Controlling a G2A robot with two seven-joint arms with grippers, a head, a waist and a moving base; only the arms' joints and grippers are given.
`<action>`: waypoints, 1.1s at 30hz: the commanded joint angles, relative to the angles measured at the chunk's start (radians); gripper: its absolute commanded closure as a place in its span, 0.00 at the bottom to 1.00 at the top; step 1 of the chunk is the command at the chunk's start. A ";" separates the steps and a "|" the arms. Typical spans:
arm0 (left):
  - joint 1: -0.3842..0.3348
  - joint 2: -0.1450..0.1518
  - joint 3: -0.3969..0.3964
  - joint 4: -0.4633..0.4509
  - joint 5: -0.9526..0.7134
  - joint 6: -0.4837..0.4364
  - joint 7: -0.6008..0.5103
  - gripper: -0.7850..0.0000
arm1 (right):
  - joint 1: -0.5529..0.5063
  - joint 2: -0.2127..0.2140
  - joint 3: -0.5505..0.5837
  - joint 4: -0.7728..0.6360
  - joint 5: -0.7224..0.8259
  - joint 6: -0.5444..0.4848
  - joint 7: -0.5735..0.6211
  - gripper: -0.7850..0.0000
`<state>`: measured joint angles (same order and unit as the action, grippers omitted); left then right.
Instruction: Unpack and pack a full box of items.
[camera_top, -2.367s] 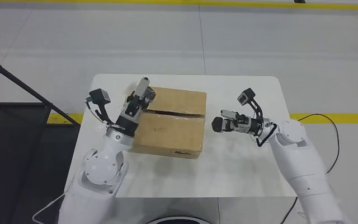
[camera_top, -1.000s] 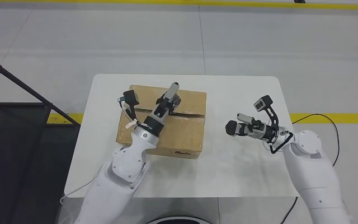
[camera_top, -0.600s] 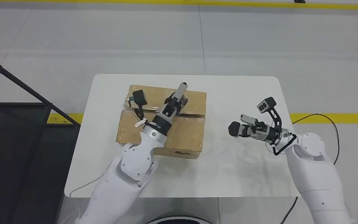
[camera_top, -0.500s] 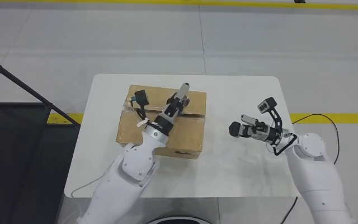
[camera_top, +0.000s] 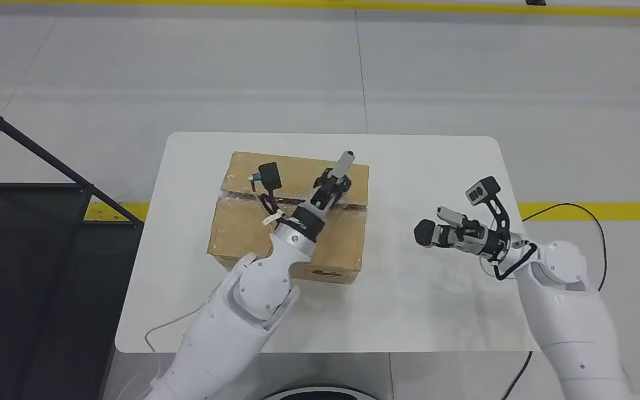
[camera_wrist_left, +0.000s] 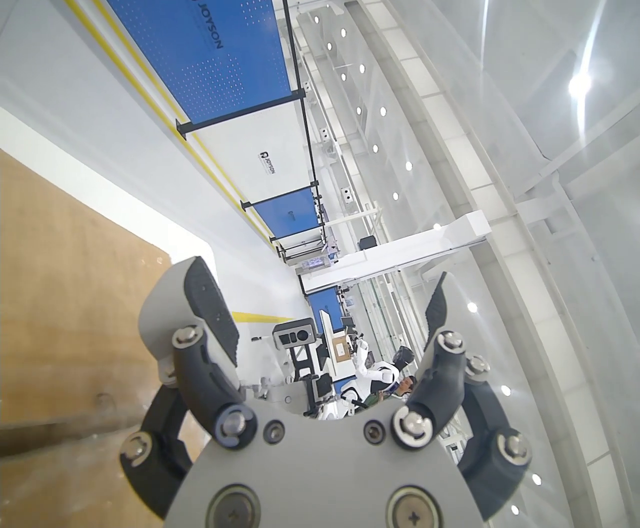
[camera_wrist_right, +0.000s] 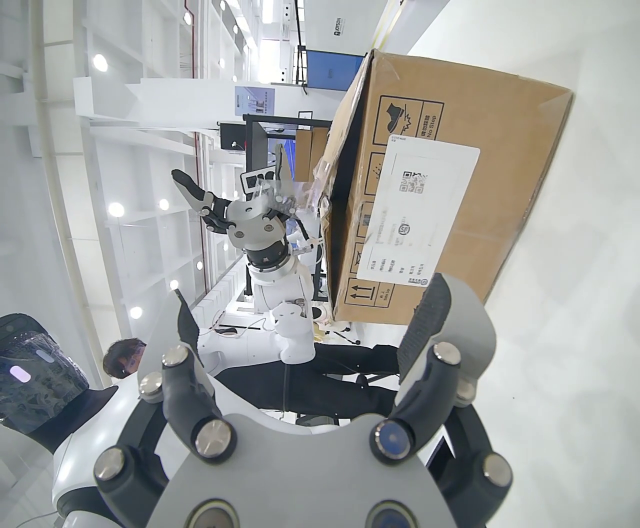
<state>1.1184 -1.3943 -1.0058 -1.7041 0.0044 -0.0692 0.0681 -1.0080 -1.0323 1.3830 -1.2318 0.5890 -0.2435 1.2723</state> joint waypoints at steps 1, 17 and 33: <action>-0.005 -0.004 0.006 0.009 -0.001 0.000 0.001 0.00 | -0.002 0.001 0.002 -0.001 0.001 0.000 0.001 0.00; 0.019 -0.012 -0.071 -0.102 -0.051 -0.012 -0.010 0.00 | 0.045 0.001 -0.019 -0.027 -0.010 -0.010 0.006 0.00; 0.257 0.054 -0.597 -0.365 -0.059 -0.017 -0.283 0.00 | 0.352 -0.078 -0.277 0.047 0.124 0.022 0.014 0.00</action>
<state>1.3555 -1.3441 -1.5603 -2.0693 -0.0498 -0.0821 -0.1951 -0.6714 -1.1063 1.1234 -1.1974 0.7172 -0.2280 1.2892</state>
